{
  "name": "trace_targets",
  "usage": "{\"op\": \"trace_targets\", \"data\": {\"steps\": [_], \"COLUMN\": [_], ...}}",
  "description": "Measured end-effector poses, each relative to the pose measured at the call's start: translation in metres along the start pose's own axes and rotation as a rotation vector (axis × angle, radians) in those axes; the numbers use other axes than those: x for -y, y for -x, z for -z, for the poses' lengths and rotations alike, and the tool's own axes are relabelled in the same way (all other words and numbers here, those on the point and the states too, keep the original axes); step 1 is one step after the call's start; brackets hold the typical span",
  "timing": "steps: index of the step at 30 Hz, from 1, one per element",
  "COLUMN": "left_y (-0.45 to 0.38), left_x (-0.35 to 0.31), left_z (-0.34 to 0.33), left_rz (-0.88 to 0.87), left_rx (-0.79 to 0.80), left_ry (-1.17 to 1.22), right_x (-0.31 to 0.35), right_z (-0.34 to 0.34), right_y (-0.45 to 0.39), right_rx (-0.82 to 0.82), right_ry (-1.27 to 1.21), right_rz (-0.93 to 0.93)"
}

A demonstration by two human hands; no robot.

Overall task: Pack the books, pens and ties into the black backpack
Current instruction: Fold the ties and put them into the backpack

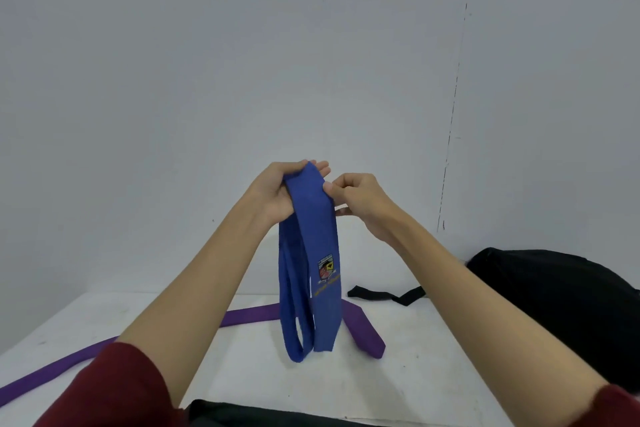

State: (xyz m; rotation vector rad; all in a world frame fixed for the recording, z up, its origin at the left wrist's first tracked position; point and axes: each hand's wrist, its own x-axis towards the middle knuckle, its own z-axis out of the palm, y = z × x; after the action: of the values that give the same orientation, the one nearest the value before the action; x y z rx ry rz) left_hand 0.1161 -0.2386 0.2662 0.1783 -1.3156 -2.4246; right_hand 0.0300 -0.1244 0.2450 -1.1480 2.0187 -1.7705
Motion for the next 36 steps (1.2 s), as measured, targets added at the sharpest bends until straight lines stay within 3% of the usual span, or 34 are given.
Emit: {"op": "trace_targets", "data": {"steps": [5, 13, 18, 24, 30, 36], "left_y": [0.004, 0.005, 0.011, 0.009, 0.003, 0.002], "left_x": [-0.004, -0.005, -0.001, -0.003, -0.012, -0.014], "left_z": [0.010, 0.010, -0.002, -0.007, 0.003, 0.008], "left_rz": [0.037, 0.036, 0.015, -0.151, -0.230, -0.214], "left_rx": [-0.053, -0.051, 0.036, 0.058, 0.041, 0.097], "left_ry": [0.130, 0.050, -0.135, -0.420, -0.328, -0.301], "right_x": [0.004, -0.001, -0.009, -0.009, -0.012, -0.014], "right_z": [0.005, 0.008, 0.002, -0.014, -0.027, -0.032], "right_y": [0.002, 0.004, 0.003, 0.006, 0.010, 0.010], "right_rx": [0.197, 0.272, 0.241, 0.182, 0.088, 0.141], "right_ry": [0.144, 0.199, 0.039, -0.124, -0.124, -0.241], "right_rz": [-0.031, -0.117, -0.095, -0.036, -0.038, -0.063]}}
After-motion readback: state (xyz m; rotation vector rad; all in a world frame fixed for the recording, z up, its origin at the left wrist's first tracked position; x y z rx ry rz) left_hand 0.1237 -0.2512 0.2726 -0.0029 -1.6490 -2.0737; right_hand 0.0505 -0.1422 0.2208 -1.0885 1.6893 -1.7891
